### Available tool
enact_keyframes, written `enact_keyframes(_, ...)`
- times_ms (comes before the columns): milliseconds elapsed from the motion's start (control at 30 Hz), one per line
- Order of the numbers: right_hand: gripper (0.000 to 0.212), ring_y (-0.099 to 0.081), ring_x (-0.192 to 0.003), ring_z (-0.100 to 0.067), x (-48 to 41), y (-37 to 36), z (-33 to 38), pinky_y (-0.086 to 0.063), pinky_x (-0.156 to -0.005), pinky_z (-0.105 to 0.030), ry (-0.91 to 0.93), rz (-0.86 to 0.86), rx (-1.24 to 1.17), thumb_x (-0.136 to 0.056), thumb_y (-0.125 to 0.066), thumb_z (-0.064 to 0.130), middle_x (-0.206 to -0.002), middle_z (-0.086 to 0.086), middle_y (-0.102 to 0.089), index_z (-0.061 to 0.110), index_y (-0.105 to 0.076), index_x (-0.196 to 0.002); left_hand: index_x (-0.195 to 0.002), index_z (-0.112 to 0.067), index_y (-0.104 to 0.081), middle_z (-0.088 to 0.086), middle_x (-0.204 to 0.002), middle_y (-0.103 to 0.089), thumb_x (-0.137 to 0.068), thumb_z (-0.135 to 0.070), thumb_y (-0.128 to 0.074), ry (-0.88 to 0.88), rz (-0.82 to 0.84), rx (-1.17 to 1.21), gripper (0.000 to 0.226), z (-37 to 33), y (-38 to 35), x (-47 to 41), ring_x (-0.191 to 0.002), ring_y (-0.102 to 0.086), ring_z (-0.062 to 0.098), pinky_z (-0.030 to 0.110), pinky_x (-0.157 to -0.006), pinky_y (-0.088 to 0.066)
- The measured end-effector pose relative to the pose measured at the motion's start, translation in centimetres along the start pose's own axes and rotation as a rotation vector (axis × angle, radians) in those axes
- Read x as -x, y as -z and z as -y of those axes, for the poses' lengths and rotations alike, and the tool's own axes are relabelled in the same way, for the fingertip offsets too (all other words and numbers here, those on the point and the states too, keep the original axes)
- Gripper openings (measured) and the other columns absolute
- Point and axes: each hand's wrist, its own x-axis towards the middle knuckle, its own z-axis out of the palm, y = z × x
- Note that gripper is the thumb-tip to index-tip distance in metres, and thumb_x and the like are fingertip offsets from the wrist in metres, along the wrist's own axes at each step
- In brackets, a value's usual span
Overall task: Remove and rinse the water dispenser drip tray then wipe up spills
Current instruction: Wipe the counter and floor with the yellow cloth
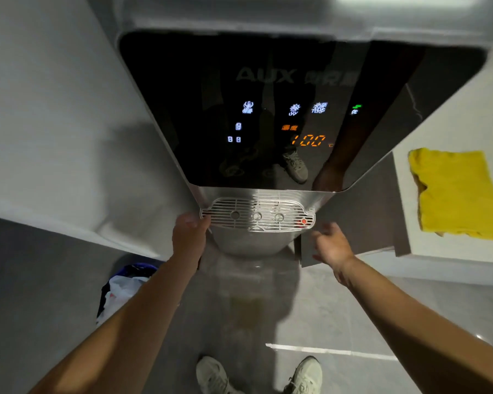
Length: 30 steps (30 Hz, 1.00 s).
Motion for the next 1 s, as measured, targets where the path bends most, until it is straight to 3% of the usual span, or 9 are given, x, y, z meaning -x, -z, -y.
enact_keyframes(167, 0.01, -0.07, -0.09, -0.022, 9.9, 6.0, 1.3, -0.055, -0.091, -0.039, 0.35, 0.139, 0.312, -0.094, -0.069, 0.016, -0.106, -0.004, -0.072, 0.024, -0.068, -0.1, -0.094, -0.023, -0.071, 0.014, -0.088, -0.072, -0.099, -0.015, -0.063, -0.074, 0.266, -0.009, 0.012, -4.0, 1.8, 8.6, -0.087, -0.065, 0.029, 0.042, -0.079, -0.052)
enact_keyframes(267, 0.017, -0.072, -0.079, -0.017, 12.6, 11.7, 3.9, -0.059, -0.082, -0.042, 0.519, 0.04, 0.363, -0.091, -0.066, 0.014, -0.089, 0.006, -0.077, 0.03, -0.071, -0.089, -0.094, -0.015, -0.074, 0.027, -0.091, -0.073, -0.102, -0.011, -0.062, -0.237, 0.361, -0.108, 0.015, -6.1, 2.3, 13.7, -0.081, -0.066, 0.033, 0.039, -0.075, -0.052)
enact_keyframes(400, 0.028, -0.065, -0.105, -0.035, 9.0, 19.7, 7.1, -0.051, -0.093, -0.044, 0.786, -0.355, 0.489, -0.095, -0.054, 0.028, -0.114, -0.012, -0.072, 0.018, -0.069, -0.117, -0.108, -0.004, -0.073, 0.024, -0.092, -0.074, -0.102, -0.007, -0.062, -0.375, 0.393, -0.179, 0.013, -9.0, 0.8, 19.0, -0.092, -0.069, 0.043, 0.051, -0.082, -0.057)
enact_keyframes(533, 0.059, -0.043, -0.138, -0.043, 4.2, 23.9, 4.8, -0.031, -0.117, -0.049, 0.716, -0.209, 0.854, -0.103, -0.055, 0.043, -0.152, -0.022, -0.05, 0.008, -0.048, -0.151, -0.115, -0.003, -0.071, 0.022, -0.093, -0.074, -0.1, -0.003, -0.063, -0.462, 0.438, -0.219, 0.017, -11.7, -2.9, 23.1, -0.092, -0.07, 0.039, 0.048, -0.085, -0.057)
enact_keyframes(633, 0.052, -0.057, -0.108, -0.044, 3.6, 24.3, 1.6, -0.046, -0.085, -0.05, 0.712, -0.352, 0.989, -0.097, -0.056, 0.054, -0.121, -0.021, -0.063, 0.011, -0.062, -0.126, -0.112, -0.007, -0.072, 0.017, -0.091, -0.076, -0.098, -0.004, -0.066, -0.485, 0.442, -0.271, 0.015, -13.5, -6.3, 25.5, -0.089, -0.072, 0.033, 0.041, -0.085, -0.057)
enact_keyframes(700, 0.042, -0.06, -0.091, -0.042, 4.3, 24.8, 0.9, -0.043, -0.069, -0.044, 0.653, -0.363, 0.92, -0.095, -0.056, 0.055, -0.102, -0.016, -0.063, 0.015, -0.06, -0.107, -0.11, -0.009, -0.073, 0.012, -0.092, -0.076, -0.097, -0.006, -0.068, -0.498, 0.452, -0.325, 0.015, -14.5, -8.5, 26.9, -0.086, -0.072, 0.027, 0.038, -0.081, -0.056)
enact_keyframes(833, 0.033, -0.062, -0.078, -0.03, 5.7, 28.3, 0.2, -0.044, -0.065, -0.037, 0.407, -0.162, 0.706, -0.097, -0.045, 0.054, -0.094, -0.007, -0.067, 0.022, -0.054, -0.093, -0.112, -0.018, -0.072, 0.0, -0.095, -0.076, -0.098, -0.017, -0.068, -0.537, 0.495, -0.474, 0.014, -17.0, -13.7, 29.3, -0.088, -0.07, 0.017, 0.031, -0.081, -0.054)
enact_keyframes(933, 0.036, -0.067, -0.081, -0.033, 6.7, 33.6, -0.7, -0.056, -0.077, -0.045, 0.296, -0.065, 0.3, -0.098, -0.052, 0.046, -0.087, -0.012, -0.071, 0.014, -0.066, -0.09, -0.113, -0.019, -0.072, -0.001, -0.098, -0.076, -0.097, -0.024, -0.069, -0.587, 0.54, -0.582, 0.017, -18.6, -18.6, 30.1, -0.093, -0.071, 0.017, 0.031, -0.084, -0.055)
enact_keyframes(1000, 0.036, -0.072, -0.078, -0.03, 7.2, 38.0, -1.7, -0.061, -0.071, -0.045, 0.217, -0.065, -0.077, -0.097, -0.059, 0.042, -0.086, -0.016, -0.075, 0.01, -0.075, -0.087, -0.111, -0.022, -0.073, -0.001, -0.098, -0.076, -0.095, -0.027, -0.071, -0.637, 0.546, -0.641, 0.016, -19.3, -22.6, 30.4, -0.093, -0.072, 0.019, 0.029, -0.085, -0.054)
